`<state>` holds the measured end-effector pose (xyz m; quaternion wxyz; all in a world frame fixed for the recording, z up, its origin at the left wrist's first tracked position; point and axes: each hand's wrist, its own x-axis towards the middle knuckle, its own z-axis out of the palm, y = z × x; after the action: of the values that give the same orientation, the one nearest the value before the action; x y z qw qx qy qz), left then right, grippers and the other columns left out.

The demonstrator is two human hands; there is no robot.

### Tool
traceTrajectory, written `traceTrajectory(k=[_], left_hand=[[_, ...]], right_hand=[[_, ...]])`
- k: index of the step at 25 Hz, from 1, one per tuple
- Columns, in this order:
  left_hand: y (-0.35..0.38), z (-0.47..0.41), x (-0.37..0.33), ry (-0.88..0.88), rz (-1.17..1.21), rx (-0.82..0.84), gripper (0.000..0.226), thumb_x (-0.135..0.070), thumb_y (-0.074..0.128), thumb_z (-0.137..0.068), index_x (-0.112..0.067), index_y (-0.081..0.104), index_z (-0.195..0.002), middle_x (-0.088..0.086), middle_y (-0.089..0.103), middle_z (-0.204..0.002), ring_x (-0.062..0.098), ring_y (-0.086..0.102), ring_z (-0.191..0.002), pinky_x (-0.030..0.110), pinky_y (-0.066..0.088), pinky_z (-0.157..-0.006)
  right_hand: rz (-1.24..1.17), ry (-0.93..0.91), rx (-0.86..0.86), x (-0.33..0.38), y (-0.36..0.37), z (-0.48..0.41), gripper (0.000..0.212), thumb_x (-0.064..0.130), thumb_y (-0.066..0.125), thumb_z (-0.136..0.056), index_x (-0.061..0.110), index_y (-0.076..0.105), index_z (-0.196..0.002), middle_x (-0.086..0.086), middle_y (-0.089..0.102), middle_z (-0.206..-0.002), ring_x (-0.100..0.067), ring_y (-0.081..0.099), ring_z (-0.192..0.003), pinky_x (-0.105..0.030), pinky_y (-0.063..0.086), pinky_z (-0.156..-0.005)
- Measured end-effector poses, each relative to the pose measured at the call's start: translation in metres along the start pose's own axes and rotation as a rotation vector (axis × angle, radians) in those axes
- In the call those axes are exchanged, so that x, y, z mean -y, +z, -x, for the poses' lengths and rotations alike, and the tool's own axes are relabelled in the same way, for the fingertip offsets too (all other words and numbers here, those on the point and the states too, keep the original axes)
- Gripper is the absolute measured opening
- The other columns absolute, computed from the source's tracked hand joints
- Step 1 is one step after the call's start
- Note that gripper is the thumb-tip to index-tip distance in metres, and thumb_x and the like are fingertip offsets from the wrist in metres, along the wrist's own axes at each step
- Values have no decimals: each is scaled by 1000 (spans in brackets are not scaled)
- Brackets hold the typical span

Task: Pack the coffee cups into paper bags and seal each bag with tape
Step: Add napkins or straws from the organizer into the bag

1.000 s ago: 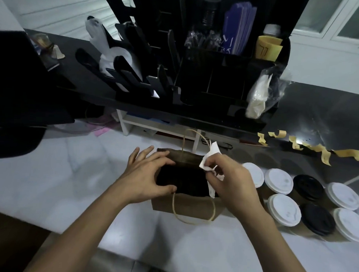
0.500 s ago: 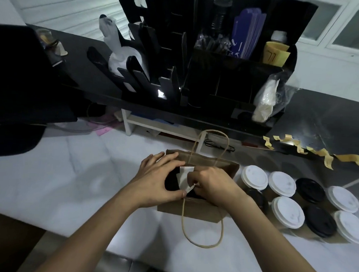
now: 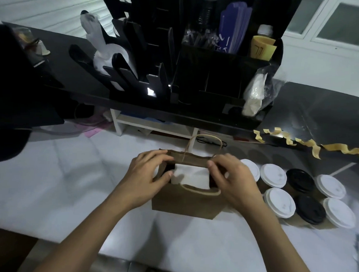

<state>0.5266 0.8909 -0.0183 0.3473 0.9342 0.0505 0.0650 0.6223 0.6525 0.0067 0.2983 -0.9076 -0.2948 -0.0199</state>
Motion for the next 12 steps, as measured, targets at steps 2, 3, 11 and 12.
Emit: traceTrajectory(k=[2,3,11,12], left_hand=[[-2,4,1,-23,79,-89,33,-39,58,-97,-40,50,-129,-23,44,-134,3,35,-128,30,38,-102],[-2,6,2,-65,125,-104,32,-39,60,-96,-39,48,-125,-23,44,-130,2,37,-125,28,39,-97],[4,10,13,-68,114,116,37,-48,75,-82,-38,54,-111,-35,9,-158,-2,21,-142,34,34,-106],[4,9,12,-65,111,115,34,-37,76,-84,-38,54,-111,-34,7,-159,1,22,-144,35,35,-107]], right_hand=[[-47,92,-188,-13,-7,13,28,45,49,-99,23,66,-90,12,57,-88,-8,55,-84,-27,46,-71],[-73,155,-243,-21,-8,19,32,48,48,-99,24,65,-87,11,56,-90,-9,55,-86,-27,44,-71],[-140,221,2,-50,6,41,60,77,29,-94,38,75,-102,21,36,-149,-11,37,-138,-44,40,-109],[-127,209,30,-48,6,40,59,79,31,-93,40,74,-103,23,32,-153,-10,32,-142,-43,36,-111]])
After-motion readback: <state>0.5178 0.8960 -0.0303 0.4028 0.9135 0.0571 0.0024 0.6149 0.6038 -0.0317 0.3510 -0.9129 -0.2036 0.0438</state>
